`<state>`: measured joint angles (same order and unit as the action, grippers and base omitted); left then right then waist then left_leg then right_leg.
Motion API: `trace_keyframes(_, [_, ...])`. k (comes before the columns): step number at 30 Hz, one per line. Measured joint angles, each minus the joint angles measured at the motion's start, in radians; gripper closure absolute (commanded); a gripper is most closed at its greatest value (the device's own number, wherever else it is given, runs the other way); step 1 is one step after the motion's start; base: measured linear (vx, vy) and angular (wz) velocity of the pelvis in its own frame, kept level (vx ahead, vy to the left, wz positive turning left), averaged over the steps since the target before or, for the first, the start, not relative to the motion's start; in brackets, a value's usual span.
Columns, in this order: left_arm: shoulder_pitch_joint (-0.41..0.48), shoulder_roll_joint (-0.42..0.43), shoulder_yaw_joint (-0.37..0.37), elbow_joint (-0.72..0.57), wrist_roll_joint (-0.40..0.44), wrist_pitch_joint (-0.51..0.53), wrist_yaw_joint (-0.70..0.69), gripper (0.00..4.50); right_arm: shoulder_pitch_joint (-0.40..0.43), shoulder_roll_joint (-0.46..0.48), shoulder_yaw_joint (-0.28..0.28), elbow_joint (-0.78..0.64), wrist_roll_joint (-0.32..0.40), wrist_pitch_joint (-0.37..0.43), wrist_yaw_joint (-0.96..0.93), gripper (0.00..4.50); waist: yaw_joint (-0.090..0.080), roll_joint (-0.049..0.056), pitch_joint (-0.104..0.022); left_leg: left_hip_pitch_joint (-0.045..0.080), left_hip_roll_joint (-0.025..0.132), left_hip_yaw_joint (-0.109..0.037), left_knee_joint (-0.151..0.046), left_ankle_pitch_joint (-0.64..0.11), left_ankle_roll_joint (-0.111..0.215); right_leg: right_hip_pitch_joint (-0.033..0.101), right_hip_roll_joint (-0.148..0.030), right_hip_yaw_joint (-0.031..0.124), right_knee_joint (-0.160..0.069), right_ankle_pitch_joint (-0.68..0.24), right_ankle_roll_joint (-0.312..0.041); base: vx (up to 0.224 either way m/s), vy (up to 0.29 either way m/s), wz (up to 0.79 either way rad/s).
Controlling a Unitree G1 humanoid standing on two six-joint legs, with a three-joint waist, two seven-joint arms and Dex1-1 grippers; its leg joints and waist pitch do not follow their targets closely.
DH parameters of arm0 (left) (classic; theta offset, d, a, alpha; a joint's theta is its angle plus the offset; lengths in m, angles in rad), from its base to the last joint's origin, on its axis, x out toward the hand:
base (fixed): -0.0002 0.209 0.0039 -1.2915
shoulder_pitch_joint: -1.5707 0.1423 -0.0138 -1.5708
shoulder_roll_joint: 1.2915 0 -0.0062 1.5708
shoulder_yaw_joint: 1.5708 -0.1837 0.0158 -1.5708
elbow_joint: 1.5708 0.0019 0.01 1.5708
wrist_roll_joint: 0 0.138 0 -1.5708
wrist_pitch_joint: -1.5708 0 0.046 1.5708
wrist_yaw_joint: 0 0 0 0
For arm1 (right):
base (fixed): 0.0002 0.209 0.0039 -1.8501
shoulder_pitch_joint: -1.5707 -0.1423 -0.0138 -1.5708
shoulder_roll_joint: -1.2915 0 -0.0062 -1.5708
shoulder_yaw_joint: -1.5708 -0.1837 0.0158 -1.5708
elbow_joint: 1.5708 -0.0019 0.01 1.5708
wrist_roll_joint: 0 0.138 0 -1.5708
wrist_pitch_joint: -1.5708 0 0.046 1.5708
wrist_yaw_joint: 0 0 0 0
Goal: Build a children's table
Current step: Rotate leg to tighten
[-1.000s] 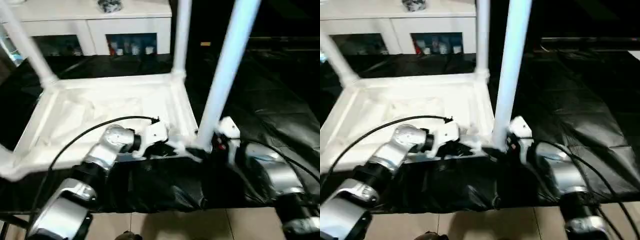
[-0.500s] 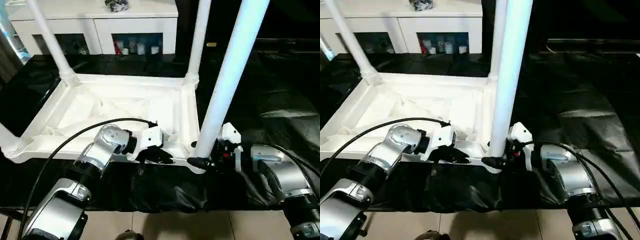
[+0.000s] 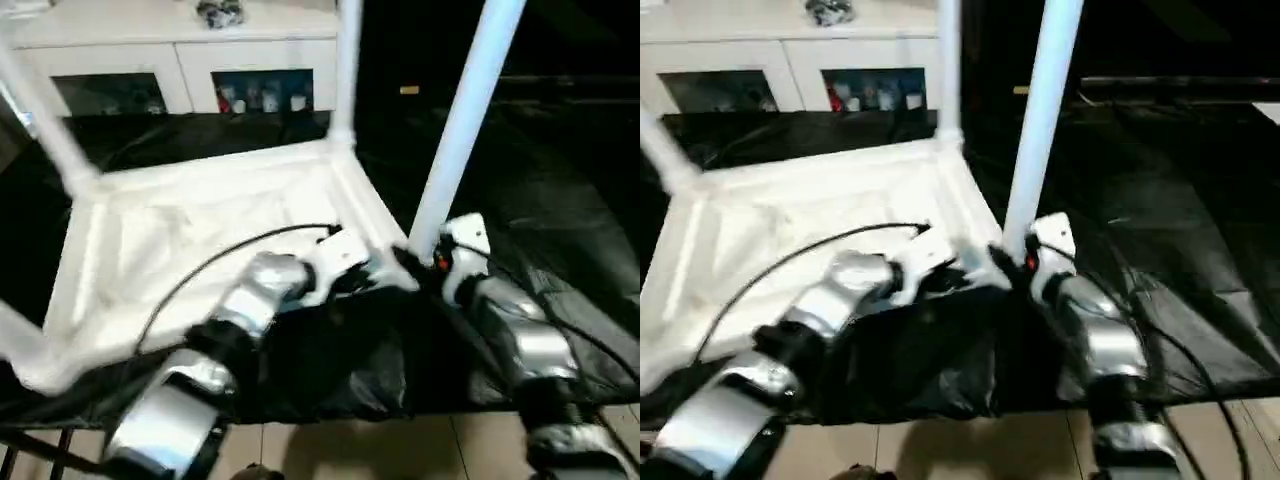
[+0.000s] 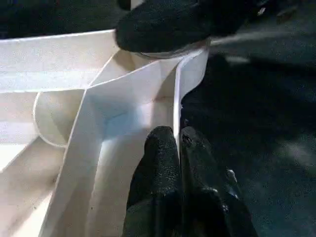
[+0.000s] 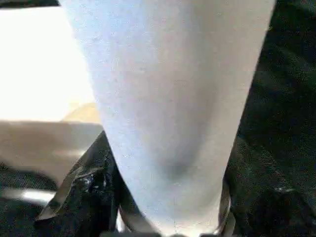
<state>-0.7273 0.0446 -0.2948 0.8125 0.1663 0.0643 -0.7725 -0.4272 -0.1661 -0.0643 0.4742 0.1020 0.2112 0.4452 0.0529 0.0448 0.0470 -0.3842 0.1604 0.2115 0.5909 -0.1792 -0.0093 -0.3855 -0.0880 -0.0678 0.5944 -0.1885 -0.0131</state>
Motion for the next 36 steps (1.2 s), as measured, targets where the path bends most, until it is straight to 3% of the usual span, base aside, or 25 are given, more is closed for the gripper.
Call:
trace_keyframes(5, [-0.006, -0.016, 0.005, 0.012, 0.007, -0.001, 0.039, 4.50, -0.012, 0.048, -0.009, 0.018, -0.021, -0.028, -0.110, 2.01, -0.002, 0.001, -0.001, 0.000, 0.000, 0.000, -0.001, -0.001, 0.001, 0.000, 0.000, 0.000, 0.000, -0.001, 0.002, 0.000, 0.000, 0.00])
trace_keyframes(6, [-0.006, -0.016, 0.005, 0.013, 0.007, -0.003, 0.039, 4.50, -0.013, 0.049, -0.009, 0.019, -0.021, -0.029, -0.110, 1.46, -0.002, 0.001, -0.001, 0.000, 0.000, 0.000, -0.001, -0.001, 0.001, 0.000, 0.000, 0.000, 0.000, -0.001, 0.002, 0.000, 0.000, 0.00])
trace_keyframes(12, [-0.004, 0.019, 0.003, 0.008, 0.005, -0.030, -0.008, 4.50, -0.011, 0.021, 0.000, 0.021, -0.015, -0.035, 0.009, 0.92, -0.013, 0.000, 0.000, -0.001, 0.000, 0.000, -0.001, -0.001, 0.001, -0.001, 0.000, 0.000, 0.000, -0.001, 0.002, 0.000, 0.000, 0.00])
trace_keyframes(21, [0.034, 0.120, -0.017, -0.043, -0.037, -0.110, -0.221, 4.50, 0.049, -0.143, 0.103, -0.036, 0.014, -0.096, 0.365, 0.92, -0.011, 0.000, 0.001, -0.003, 0.001, 0.000, -0.002, -0.001, 0.001, -0.002, 0.000, -0.002, 0.000, -0.002, 0.003, 0.000, 0.000, 0.00])
trace_keyframes(28, [0.047, 0.182, -0.030, -0.055, -0.067, -0.161, -0.387, 4.50, 0.078, -0.246, 0.162, -0.106, 0.059, -0.080, 0.615, 0.92, 0.009, -0.002, 0.002, -0.003, 0.001, 0.000, -0.001, -0.001, 0.001, -0.002, 0.000, -0.002, 0.001, -0.002, 0.003, 0.000, 0.000, 0.00])
trace_keyframes(29, [0.047, 0.191, -0.032, -0.055, -0.072, -0.163, -0.406, 4.50, 0.079, -0.255, 0.170, -0.124, 0.069, -0.079, 0.649, 1.17, 0.011, -0.002, 0.002, -0.003, 0.001, 0.000, -0.001, -0.001, 0.001, -0.002, 0.000, -0.002, 0.001, -0.002, 0.003, 0.000, 0.000, 0.00])
trace_keyframes(36, [0.047, 0.215, -0.041, -0.055, -0.075, -0.187, -0.466, 4.50, 0.076, -0.280, 0.188, -0.157, 0.088, -0.066, 0.730, 1.62, 0.020, -0.003, 0.002, -0.002, 0.001, 0.000, -0.001, -0.001, 0.001, -0.001, 0.000, -0.002, 0.001, -0.002, 0.003, 0.000, 0.000, 0.00])
